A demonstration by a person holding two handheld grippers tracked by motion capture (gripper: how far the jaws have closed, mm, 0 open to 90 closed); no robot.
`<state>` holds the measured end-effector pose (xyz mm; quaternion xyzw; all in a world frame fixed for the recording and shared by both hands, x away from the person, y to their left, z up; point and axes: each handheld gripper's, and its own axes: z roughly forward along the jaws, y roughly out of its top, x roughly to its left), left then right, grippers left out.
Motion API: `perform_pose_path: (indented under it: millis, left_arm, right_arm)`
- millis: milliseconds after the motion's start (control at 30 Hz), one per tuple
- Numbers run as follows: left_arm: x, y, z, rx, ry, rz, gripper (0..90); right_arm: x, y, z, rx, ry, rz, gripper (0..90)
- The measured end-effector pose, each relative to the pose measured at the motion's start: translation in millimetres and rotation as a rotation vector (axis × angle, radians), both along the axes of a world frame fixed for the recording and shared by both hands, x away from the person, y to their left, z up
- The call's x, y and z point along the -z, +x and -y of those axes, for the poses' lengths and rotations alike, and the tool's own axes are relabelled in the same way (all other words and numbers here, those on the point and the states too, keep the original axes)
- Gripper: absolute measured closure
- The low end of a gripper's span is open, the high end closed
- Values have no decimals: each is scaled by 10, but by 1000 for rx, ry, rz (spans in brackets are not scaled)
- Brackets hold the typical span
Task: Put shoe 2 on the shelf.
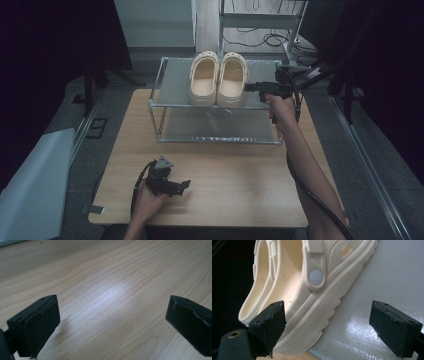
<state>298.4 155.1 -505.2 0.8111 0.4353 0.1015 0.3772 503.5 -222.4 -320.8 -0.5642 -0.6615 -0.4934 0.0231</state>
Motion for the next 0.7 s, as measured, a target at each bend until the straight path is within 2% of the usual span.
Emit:
perform_pose_path:
  millis: [700]
  left_arm:
    - [2, -3, 0, 1, 0, -1, 0]
  right_arm:
    - [39, -283, 141, -80, 29, 17, 118]
